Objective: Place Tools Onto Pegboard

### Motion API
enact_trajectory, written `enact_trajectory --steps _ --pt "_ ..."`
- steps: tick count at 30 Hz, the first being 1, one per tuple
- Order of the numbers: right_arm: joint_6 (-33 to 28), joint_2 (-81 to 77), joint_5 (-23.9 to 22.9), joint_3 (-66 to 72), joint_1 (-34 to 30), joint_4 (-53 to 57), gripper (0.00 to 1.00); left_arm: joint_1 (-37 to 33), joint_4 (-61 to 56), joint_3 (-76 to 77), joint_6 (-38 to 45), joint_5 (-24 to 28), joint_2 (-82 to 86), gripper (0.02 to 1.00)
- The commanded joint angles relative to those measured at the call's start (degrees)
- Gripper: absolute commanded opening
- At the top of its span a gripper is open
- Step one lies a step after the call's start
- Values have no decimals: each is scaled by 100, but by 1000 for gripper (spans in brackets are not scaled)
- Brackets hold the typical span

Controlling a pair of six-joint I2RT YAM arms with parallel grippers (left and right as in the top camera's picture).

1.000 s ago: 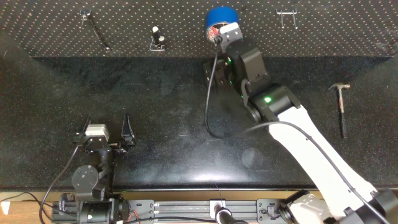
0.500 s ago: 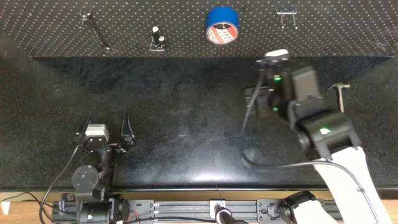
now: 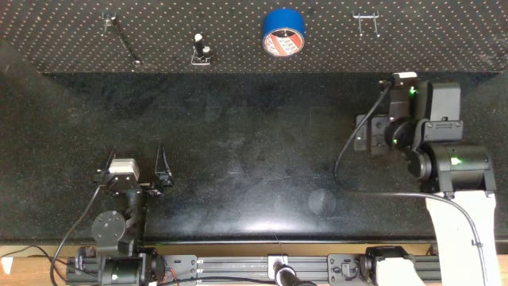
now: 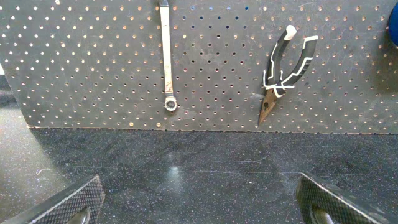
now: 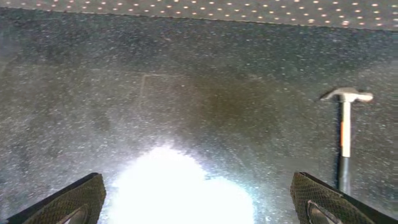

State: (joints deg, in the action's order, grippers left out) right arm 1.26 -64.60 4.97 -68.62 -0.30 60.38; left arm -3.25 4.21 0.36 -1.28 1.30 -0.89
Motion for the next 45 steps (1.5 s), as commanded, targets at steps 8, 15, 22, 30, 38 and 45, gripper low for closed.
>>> enact_trajectory --steps 8,15,22,30,38,45 --pt "-584 -162 111 -4 -824 221 982 -13 52 -4 94 -63 70 996" --pt "-1047 -1032 111 -4 -1768 461 982 -13 52 -4 94 -61 70 993" --pt "-1661 -1985 44 -4 -2931 540 985 -13 52 -4 94 -61 70 993" --pt "-2424 -2881 -345 -7 -3230 354 985 -13 50 -4 94 -61 70 996" --pt "-2752 -3672 -1270 -190 -3230 -31 987 -13 52 -4 94 -61 70 996" --pt "-2931 -3969 -1189 -227 -3434 -131 987 -13 52 -4 94 -61 70 993"
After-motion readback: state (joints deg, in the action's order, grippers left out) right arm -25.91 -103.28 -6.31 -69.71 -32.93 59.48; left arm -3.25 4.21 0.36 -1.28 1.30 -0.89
